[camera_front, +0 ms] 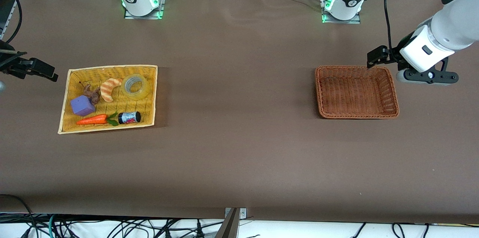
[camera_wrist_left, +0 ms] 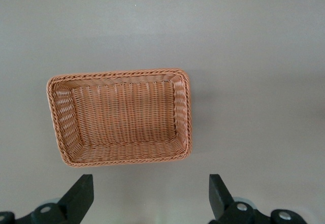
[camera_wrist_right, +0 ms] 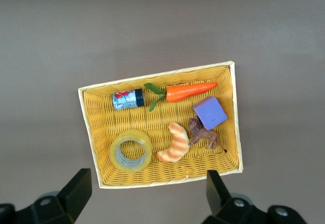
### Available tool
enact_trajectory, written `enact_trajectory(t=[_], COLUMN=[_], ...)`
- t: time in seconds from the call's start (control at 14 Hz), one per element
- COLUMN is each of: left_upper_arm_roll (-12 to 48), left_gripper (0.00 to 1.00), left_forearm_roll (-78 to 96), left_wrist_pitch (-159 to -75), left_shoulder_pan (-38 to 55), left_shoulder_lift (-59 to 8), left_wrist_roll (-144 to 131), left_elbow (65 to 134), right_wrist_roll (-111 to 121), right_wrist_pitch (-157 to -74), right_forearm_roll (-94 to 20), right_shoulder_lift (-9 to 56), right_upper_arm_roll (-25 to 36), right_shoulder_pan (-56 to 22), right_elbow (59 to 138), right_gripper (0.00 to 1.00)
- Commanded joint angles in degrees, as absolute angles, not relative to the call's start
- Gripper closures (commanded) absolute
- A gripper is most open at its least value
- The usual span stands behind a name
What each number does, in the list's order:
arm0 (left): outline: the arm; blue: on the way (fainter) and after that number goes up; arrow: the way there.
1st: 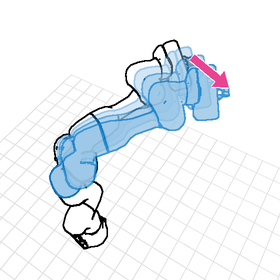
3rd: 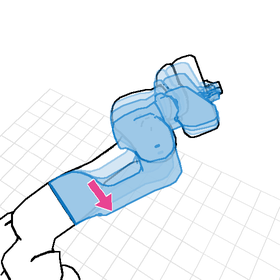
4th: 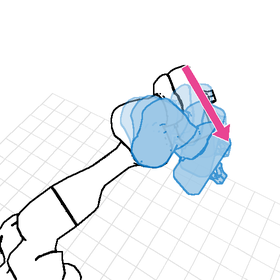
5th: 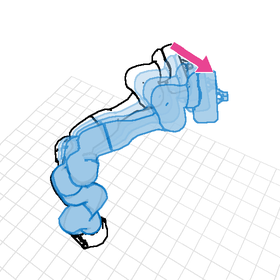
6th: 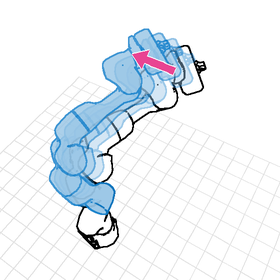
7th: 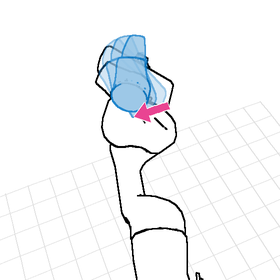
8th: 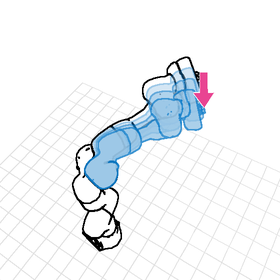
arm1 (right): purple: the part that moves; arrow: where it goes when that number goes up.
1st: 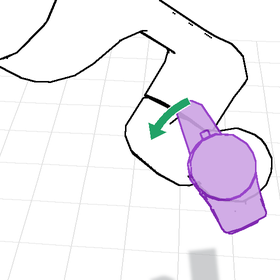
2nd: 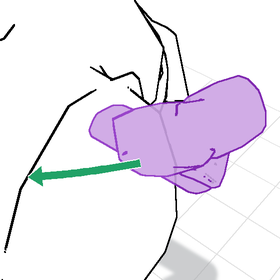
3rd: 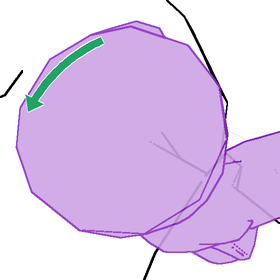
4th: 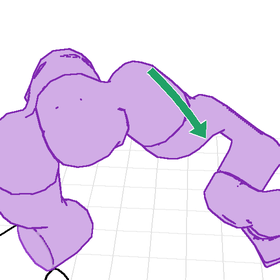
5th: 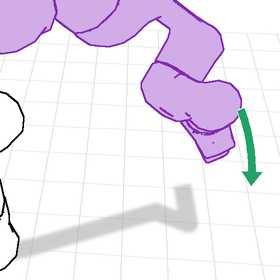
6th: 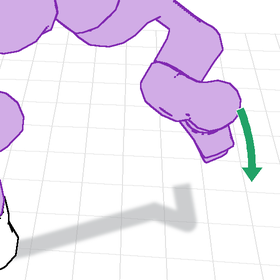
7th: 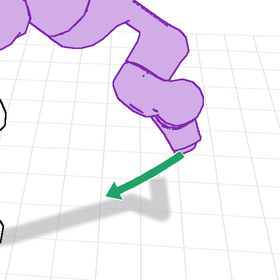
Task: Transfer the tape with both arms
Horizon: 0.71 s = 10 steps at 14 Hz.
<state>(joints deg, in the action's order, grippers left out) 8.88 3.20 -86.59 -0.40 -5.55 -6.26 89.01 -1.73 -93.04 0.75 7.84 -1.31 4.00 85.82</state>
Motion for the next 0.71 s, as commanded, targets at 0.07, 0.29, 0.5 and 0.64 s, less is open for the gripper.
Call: enact_trajectory(t=[0.07,0.29,0.5,0.64], left_upper_arm_roll=[8.97,8.96,9.14,9.05], left_gripper=[0.00,0.00,0.00,0.00], left_forearm_roll=[1.85,1.76,1.76,1.76], left_wrist_pitch=[-85.96,-85.96,-85.96,-85.96], left_shoulder_pan=[-0.44,-0.44,-0.44,-0.44], left_shoulder_lift=[-4.48,-4.40,-4.40,-4.40], left_wrist_roll=[-6.77,-6.77,-6.86,-6.85], left_elbow=[89.38,89.38,89.38,89.38], right_wrist_roll=[-1.67,-1.67,-1.67,-1.67], right_wrist_pitch=[-92.11,-92.11,-92.11,-92.11], right_forearm_roll=[0.53,0.44,0.44,0.44], right_shoulder_lift=[7.74,7.73,7.73,7.73], right_upper_arm_roll=[-1.58,-1.58,-1.58,-1.58], right_shoulder_pan=[4.22,4.22,4.22,4.22], right_elbow=[85.25,85.25,85.34,85.34], right_gripper=[0.00,0.00,0.00,0.00])
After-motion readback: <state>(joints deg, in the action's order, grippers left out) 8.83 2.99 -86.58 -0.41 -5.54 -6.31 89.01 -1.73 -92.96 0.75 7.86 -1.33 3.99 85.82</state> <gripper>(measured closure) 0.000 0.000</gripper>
